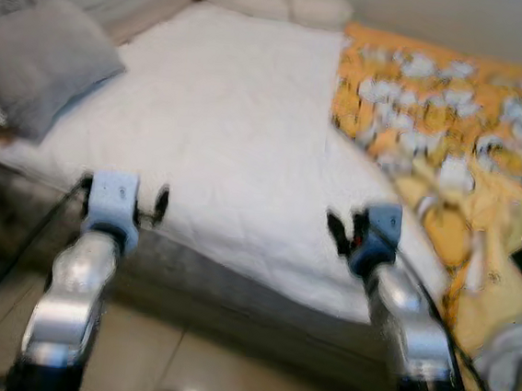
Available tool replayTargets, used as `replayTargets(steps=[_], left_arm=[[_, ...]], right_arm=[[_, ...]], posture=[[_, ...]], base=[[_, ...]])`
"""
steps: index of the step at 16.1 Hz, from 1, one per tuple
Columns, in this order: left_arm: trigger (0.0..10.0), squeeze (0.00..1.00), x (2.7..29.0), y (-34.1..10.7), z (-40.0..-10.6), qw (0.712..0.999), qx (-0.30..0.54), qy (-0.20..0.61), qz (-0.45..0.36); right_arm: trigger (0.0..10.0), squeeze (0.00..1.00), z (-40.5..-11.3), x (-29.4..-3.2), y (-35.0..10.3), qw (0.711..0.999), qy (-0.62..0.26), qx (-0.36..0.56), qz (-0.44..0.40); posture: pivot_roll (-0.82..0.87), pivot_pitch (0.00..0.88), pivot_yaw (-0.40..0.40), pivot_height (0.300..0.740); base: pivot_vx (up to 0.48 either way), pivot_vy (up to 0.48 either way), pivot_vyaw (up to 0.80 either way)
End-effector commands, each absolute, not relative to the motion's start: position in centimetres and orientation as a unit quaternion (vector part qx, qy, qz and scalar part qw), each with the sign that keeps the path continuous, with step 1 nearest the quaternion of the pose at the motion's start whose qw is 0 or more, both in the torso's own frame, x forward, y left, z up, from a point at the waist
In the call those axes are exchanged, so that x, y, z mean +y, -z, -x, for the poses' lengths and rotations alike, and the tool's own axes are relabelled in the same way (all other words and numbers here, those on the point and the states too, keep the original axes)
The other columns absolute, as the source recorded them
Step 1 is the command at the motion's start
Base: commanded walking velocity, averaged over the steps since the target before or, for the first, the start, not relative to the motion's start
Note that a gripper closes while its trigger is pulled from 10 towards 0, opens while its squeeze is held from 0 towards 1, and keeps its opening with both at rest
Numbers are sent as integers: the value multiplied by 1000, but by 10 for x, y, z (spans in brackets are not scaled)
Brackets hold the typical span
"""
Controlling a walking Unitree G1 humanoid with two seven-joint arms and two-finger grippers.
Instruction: Clean up the room
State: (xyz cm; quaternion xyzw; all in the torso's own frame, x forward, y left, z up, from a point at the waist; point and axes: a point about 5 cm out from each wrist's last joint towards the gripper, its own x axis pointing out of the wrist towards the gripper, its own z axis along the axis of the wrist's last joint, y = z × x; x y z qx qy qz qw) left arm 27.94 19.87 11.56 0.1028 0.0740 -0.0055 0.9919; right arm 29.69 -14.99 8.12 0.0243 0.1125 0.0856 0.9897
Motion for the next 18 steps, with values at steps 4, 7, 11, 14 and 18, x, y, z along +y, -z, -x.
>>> replayTargets(steps=[4,7,11,14,18], left_arm=[[10000,1000,198,-119,-282,992,67,11,-108],[10000,1000,197,-119,-281,992,68,12,-107],[10000,1000,196,-118,-281,992,68,15,-109],[10000,1000,195,-117,-281,991,69,17,-109],[10000,1000,194,-116,-280,991,69,22,-113]], right_arm=[[10000,0,-298,-152,-83,990,-79,111,-25],[10000,1000,-297,-150,-85,989,-95,102,-53],[10000,1000,-297,-155,-85,993,-82,89,-2],[10000,1000,-298,-156,-86,993,-85,82,-9],[10000,1000,-296,-151,-85,992,-97,78,-21]], posture=[[-13,0,-16,740],[-15,0,-16,740],[-14,0,-14,740],[-18,0,-11,740],[-15,0,-12,740]], base=[[0,-480,0],[0,-480,0],[0,-480,100],[0,-480,679],[0,-480,769]])
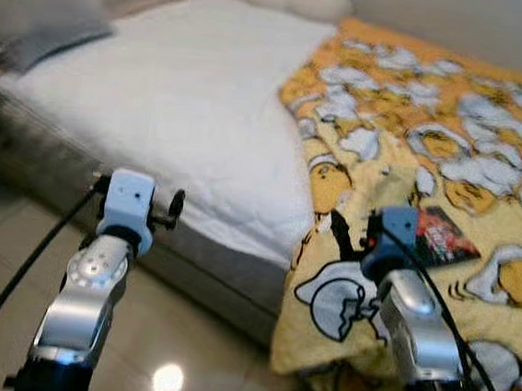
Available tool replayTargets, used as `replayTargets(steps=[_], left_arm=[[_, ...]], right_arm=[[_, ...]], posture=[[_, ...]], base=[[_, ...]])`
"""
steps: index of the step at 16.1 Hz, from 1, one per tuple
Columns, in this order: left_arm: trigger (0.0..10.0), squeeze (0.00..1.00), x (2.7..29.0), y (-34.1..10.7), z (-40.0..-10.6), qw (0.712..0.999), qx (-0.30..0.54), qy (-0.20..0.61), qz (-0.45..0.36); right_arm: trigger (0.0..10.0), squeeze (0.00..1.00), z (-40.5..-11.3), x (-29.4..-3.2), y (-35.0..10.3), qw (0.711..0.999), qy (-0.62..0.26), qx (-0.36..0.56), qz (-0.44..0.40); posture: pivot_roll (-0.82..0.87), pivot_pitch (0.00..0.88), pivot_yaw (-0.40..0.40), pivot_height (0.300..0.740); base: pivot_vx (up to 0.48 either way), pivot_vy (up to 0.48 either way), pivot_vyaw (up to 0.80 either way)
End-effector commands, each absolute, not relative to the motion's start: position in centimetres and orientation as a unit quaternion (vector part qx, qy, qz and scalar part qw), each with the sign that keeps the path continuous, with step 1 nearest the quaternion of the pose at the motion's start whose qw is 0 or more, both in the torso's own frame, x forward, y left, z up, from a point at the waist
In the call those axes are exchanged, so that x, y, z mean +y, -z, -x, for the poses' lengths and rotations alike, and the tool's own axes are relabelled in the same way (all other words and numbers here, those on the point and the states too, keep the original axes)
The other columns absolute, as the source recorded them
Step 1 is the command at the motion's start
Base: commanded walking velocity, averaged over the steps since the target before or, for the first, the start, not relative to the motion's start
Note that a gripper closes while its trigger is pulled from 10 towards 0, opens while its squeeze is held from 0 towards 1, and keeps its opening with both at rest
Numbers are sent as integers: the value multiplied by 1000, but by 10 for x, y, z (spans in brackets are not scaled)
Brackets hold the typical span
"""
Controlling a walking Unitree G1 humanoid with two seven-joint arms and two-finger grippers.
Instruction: Clean up the room
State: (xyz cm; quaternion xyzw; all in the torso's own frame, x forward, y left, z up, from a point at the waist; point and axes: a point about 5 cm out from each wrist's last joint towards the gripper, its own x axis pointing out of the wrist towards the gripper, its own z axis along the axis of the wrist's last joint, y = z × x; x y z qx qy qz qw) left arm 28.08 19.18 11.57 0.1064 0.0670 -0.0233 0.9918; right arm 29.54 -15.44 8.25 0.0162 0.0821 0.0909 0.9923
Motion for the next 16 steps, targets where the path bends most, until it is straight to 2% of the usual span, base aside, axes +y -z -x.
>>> replayTargets(steps=[1,9,12,16], left_arm=[[10000,1000,193,-115,-280,991,69,23,-114],[10000,1000,190,-113,-278,989,72,36,-123],[10000,1000,190,-112,-277,989,73,38,-126],[10000,1000,185,-109,-276,987,78,53,-130]], right_arm=[[10000,1000,-296,-151,-83,992,-96,79,-21],[10000,1000,-293,-149,-77,989,-112,93,-33],[10000,1000,-291,-145,-76,986,-131,96,-41],[10000,1000,-290,-146,-74,985,-130,105,-50]], posture=[[-14,0,-13,740],[-10,0,-8,740],[-12,0,-3,740],[-8,0,-4,740]], base=[[0,-480,769],[0,-480,745],[0,-480,0],[0,0,0]])
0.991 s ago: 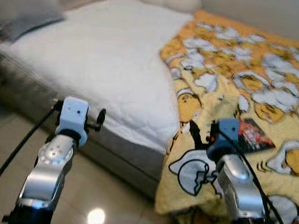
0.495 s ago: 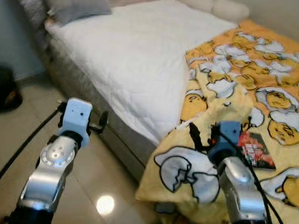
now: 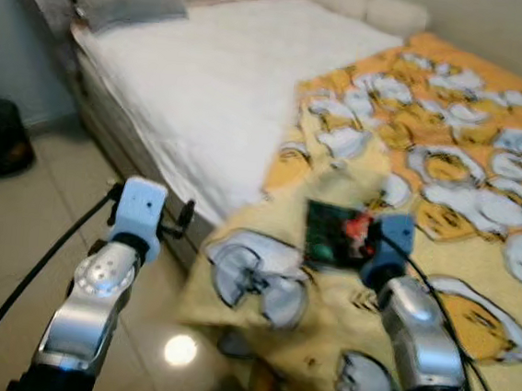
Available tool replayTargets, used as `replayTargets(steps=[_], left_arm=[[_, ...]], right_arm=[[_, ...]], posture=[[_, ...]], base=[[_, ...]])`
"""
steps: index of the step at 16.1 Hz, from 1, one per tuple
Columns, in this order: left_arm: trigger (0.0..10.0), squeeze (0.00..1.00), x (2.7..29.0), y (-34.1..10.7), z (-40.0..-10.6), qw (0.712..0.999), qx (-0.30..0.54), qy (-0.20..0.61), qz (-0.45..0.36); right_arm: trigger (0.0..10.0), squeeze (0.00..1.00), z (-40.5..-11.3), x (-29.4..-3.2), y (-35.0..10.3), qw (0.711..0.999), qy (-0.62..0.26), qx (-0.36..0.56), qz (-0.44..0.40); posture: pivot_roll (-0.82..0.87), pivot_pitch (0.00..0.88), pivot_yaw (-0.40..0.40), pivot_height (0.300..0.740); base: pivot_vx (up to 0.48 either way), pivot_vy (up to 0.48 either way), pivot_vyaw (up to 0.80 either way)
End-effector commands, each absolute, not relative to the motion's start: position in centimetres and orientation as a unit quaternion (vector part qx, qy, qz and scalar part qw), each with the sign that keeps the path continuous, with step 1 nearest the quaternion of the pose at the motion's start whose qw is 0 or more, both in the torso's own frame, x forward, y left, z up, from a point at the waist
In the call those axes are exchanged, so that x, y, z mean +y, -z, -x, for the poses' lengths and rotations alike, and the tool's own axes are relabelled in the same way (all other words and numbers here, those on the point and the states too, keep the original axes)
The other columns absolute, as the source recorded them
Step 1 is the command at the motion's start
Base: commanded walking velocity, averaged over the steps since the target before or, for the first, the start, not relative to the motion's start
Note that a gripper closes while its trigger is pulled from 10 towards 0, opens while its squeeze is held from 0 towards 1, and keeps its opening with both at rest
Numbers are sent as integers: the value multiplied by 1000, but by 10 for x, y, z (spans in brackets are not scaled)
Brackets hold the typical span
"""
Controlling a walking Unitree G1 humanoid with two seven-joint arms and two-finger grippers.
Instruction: Clean up the room
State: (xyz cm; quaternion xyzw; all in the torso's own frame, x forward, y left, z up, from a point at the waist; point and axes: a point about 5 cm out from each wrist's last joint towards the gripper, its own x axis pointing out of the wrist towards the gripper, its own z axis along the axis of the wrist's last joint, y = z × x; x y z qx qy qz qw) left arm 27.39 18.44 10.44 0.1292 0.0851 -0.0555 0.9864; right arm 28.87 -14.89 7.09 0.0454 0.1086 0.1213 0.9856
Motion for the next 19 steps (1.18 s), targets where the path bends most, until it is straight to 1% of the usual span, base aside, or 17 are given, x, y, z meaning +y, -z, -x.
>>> replayTargets(steps=[1,2,3,4,5,6,7,8,9,10,12,13,14,15,16,17,19], left_arm=[[10000,1000,183,-108,-275,984,82,64,-145],[10000,1000,181,-108,-274,979,85,83,-168],[10000,1000,176,-107,-272,974,88,113,-175],[10000,1000,175,-107,-271,973,89,118,-175],[10000,1000,170,-105,-266,967,97,153,-180],[10000,1000,167,-101,-261,960,106,181,-185],[10000,1000,166,-99,-259,957,109,192,-187],[10000,1000,165,-96,-256,949,118,216,-195],[10000,1000,166,-94,-257,945,123,230,-199],[10000,1000,166,-94,-259,939,125,248,-204],[10000,1000,162,-97,-260,917,129,308,-221],[10000,1000,161,-98,-260,907,132,331,-225],[10000,1000,161,-99,-259,894,137,360,-229],[10000,1000,162,-99,-255,881,143,385,-233],[10000,1000,163,-99,-254,877,144,394,-235],[10000,1000,164,-100,-250,871,150,411,-224],[10000,1000,168,-103,-247,870,154,427,-192]], right_arm=[[10000,1000,-289,-147,-72,984,-124,111,-57],[10000,1000,-290,-150,-70,985,-111,123,-57],[10000,1000,-289,-153,-64,981,-94,152,-71],[10000,1000,-289,-154,-63,981,-90,158,-73],[10000,0,-288,-156,-61,974,-70,177,-124],[10000,0,-289,-157,-60,965,-57,190,-173],[10000,0,-289,-157,-60,960,-55,195,-192],[10000,0,-288,-154,-57,944,-59,217,-242],[10000,0,-290,-154,-54,931,-61,238,-270],[10000,0,-293,-156,-49,920,-48,258,-292],[10000,0,-304,-163,-43,903,-4,270,-335],[10000,0,-307,-165,-39,887,20,282,-365],[10000,0,-309,-169,-33,872,50,299,-384],[10000,0,-308,-173,-26,866,78,318,-378],[10000,0,-308,-174,-23,865,88,326,-370],[10000,0,-307,-174,-20,856,101,329,-387],[10000,0,-311,-174,-21,840,109,314,-429]], posture=[[-7,0,-5,740],[-6,0,-5,740],[-6,0,-6,740],[-6,0,-6,740],[-7,0,-8,740],[-7,0,-8,740],[-12,0,-3,740],[-21,0,7,740],[-36,0,22,740],[-44,0,31,740],[-46,0,40,740],[-43,0,42,740],[-36,0,37,740],[-31,0,35,740],[-29,0,34,740],[-22,0,28,740],[-18,0,27,740]], base=[[0,0,0],[0,0,0],[0,0,0],[0,0,0],[0,0,0],[0,0,0],[0,0,0],[0,0,0],[0,0,0],[0,0,0],[0,0,0],[0,0,0],[0,0,0],[0,0,0],[0,0,0],[0,0,0],[0,0,0]])
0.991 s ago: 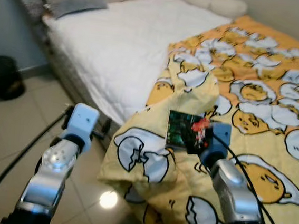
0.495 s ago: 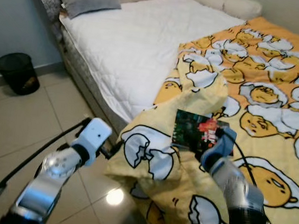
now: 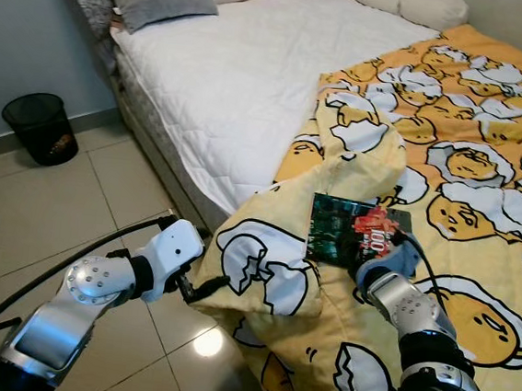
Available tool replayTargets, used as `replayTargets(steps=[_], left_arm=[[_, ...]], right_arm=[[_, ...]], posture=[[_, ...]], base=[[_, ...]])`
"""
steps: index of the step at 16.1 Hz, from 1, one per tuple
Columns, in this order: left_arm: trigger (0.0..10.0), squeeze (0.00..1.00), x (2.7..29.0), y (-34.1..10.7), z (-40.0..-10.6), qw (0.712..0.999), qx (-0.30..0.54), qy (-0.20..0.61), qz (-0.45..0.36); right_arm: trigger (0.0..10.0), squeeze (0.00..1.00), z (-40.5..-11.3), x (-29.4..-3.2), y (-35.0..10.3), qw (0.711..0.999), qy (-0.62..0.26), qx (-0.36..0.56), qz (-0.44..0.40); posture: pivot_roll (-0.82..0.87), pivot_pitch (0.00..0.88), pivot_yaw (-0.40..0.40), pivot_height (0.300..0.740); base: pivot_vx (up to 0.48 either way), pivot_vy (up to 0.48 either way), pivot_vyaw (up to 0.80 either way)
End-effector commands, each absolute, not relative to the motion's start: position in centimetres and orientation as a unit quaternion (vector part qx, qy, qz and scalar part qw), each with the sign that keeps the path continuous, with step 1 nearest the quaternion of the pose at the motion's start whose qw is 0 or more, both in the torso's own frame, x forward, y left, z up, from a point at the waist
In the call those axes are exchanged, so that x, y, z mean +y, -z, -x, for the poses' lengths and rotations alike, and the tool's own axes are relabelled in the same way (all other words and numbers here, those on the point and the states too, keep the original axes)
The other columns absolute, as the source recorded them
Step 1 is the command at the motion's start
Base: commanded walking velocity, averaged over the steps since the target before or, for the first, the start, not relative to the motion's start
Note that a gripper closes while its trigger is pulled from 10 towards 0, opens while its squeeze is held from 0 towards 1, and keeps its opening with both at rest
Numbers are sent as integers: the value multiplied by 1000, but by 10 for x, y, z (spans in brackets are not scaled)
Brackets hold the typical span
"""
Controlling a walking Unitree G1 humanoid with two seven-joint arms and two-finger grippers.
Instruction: Clean up the room
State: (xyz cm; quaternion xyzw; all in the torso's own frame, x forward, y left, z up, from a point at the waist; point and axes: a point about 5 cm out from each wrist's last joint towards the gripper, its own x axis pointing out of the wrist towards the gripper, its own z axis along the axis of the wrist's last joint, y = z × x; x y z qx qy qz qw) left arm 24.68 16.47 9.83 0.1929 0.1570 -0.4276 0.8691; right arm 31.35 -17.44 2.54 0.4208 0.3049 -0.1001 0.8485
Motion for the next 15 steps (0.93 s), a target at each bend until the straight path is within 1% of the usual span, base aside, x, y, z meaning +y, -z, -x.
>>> replayTargets(steps=[1,4,8,12,15], left_arm=[[10000,1000,169,-104,-245,867,157,437,-183],[10000,1000,171,-105,-243,865,159,442,-179],[10000,1000,172,-105,-242,858,169,449,-182],[10000,1000,172,-105,-243,854,173,453,-190],[10000,1000,172,-105,-243,853,173,453,-192]], right_arm=[[10000,0,-313,-174,-21,832,115,310,-445],[10000,0,-315,-177,-20,821,128,311,-462],[10000,0,-311,-183,-18,823,129,313,-456],[10000,0,-303,-191,-18,833,89,309,-449],[10000,0,-296,-197,-23,829,53,299,-469]], posture=[[-17,0,32,740],[-10,0,33,740],[-13,0,39,740],[-18,0,44,740],[-21,0,44,740]], base=[[0,0,0],[0,0,0],[0,0,0],[0,0,0],[0,0,0]])
